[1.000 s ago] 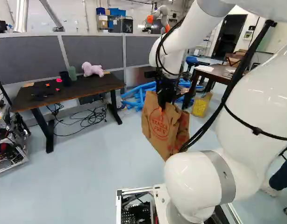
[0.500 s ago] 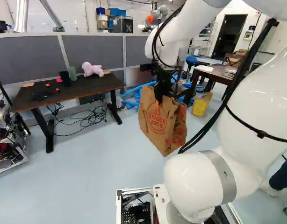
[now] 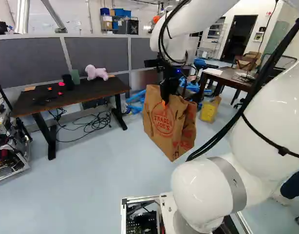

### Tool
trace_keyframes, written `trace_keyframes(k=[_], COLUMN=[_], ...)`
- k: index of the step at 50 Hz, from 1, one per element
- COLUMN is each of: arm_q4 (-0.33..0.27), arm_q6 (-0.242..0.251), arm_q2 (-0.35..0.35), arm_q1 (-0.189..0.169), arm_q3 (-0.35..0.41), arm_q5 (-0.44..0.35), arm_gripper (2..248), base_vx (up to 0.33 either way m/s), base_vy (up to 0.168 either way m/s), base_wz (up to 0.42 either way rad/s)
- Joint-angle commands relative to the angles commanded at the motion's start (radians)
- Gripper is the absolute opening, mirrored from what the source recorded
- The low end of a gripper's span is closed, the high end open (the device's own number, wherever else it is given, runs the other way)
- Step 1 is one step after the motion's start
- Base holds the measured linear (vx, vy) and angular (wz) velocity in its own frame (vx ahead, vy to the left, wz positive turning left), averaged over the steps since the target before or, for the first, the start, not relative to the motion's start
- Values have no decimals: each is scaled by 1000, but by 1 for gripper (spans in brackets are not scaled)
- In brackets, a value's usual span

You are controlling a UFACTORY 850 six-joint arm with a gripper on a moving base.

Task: Pick up the bag on the ground and place it on the table

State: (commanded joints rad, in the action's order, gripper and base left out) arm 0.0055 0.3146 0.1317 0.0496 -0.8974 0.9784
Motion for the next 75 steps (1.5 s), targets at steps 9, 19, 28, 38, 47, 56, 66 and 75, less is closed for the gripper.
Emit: trace_keyframes(k=[9, 19, 28, 38, 47, 56, 66, 75], arm_q4=[0, 0, 0, 0, 0, 0, 0, 0], arm_q6=[0, 0, 0, 0, 0, 0, 0, 0], arm_q2=[34, 55, 68, 78, 87, 95, 105, 117], arm_q1=[0, -1, -2, -3, -4, -5, -6, -6], arm_q3=[-1, -17, -38, -62, -86, -109, -134, -154], arm_q5=[29, 59, 87, 117, 144, 171, 201, 225], arm_gripper=[21, 21, 21, 21, 21, 21, 21, 21], base_vx=[0, 0, 0, 0, 0, 0, 0, 0], base_vy=[0, 0, 0, 0, 0, 0, 0, 0], base_wz=[0, 0, 0, 0, 0, 0, 0, 0])
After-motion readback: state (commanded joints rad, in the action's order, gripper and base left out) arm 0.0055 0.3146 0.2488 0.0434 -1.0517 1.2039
